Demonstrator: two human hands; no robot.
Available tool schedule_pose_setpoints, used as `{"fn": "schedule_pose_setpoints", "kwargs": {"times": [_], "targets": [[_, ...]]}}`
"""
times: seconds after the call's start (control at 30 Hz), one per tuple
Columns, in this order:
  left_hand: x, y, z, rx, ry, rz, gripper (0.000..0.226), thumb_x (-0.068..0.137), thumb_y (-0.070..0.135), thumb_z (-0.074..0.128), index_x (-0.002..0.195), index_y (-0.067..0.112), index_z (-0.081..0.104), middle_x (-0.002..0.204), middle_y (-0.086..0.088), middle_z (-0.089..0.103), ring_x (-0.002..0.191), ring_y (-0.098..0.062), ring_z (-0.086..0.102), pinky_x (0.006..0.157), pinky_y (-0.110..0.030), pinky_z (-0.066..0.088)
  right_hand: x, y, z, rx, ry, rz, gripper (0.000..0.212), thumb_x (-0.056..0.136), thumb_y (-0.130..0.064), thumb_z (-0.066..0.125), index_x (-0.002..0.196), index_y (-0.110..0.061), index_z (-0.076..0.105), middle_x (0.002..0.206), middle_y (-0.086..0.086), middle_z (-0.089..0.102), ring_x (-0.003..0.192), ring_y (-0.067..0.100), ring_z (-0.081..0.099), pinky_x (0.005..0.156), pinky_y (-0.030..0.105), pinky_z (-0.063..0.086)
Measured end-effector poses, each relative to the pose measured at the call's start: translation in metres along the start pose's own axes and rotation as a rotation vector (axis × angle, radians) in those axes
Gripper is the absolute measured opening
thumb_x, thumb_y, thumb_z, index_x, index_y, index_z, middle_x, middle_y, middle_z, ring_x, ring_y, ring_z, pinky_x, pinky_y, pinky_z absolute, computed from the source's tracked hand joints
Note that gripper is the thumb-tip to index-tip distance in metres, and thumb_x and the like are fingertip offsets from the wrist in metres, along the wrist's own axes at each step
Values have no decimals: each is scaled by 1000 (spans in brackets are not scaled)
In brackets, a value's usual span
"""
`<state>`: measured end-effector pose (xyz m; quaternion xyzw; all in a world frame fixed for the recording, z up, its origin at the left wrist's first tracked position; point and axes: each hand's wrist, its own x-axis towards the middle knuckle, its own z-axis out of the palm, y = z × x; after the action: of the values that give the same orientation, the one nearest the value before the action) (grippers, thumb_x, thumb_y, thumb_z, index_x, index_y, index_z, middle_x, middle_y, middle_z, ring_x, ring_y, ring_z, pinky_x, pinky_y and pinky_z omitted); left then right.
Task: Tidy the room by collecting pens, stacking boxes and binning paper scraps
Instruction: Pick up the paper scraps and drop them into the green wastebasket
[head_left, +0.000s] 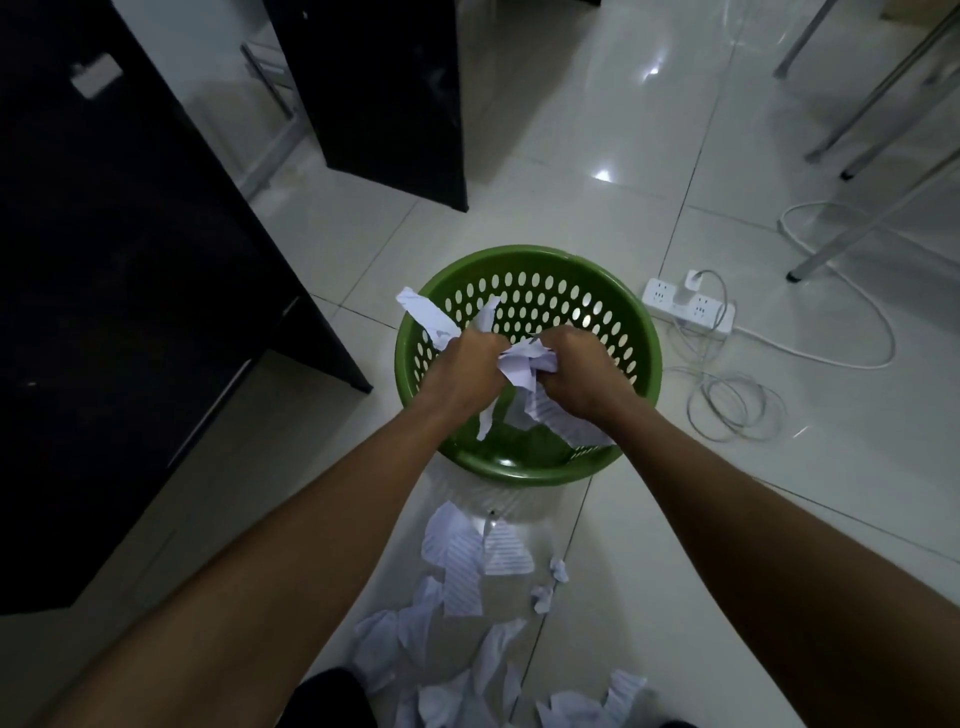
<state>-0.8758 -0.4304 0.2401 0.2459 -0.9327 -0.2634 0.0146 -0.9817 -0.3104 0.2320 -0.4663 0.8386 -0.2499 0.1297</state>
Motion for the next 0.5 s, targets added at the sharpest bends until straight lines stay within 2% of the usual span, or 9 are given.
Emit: {"fn": "schedule_pose_setpoints", "kwargs": {"times": [0.1, 0.23, 0.3, 0.37, 0.5], "targets": [[2, -3, 7, -12, -15, 0, 22, 82, -1, 54, 98, -1, 69, 92, -22, 66, 78, -35, 64, 59, -30, 43, 3, 7, 6, -11, -30, 5, 12, 82, -7, 61, 90, -6, 70, 91, 12, 67, 87, 25, 58, 68, 23, 32], [7, -1, 15, -81, -61, -11, 18, 81, -2, 53, 89, -5, 68, 106, -32, 61, 85, -40, 62, 63, -32, 43, 4, 18, 14, 12, -65, 45, 24, 80, -9, 62, 103, -9, 68, 109, 12, 64, 100, 25, 58, 81, 29, 44], [8, -1, 20, -131, -117, -24, 14, 82, 0, 52, 77, -1, 64, 93, -26, 62, 77, -36, 61, 62, -30, 40, 3, 22, 16, 5, -93, 74, 37, 80, -12, 63, 116, -7, 63, 121, 12, 59, 110, 24, 55, 92, 33, 46], [9, -2, 25, -162, -153, -34, 16, 80, -1, 51, 67, 6, 58, 75, -17, 60, 70, -32, 58, 59, -32, 39, 2, 27, 18, -1, -126, 101, 46, 80, -13, 63, 125, -7, 57, 128, 11, 55, 115, 24, 51, 97, 33, 44], [14, -6, 31, -163, -168, -39, 17, 80, 1, 52, 69, 11, 57, 73, -12, 61, 69, -26, 55, 61, -32, 42, 1, 31, 19, -4, -148, 131, 57, 80, -16, 64, 134, -8, 49, 139, 12, 45, 125, 26, 46, 101, 34, 41]]}}
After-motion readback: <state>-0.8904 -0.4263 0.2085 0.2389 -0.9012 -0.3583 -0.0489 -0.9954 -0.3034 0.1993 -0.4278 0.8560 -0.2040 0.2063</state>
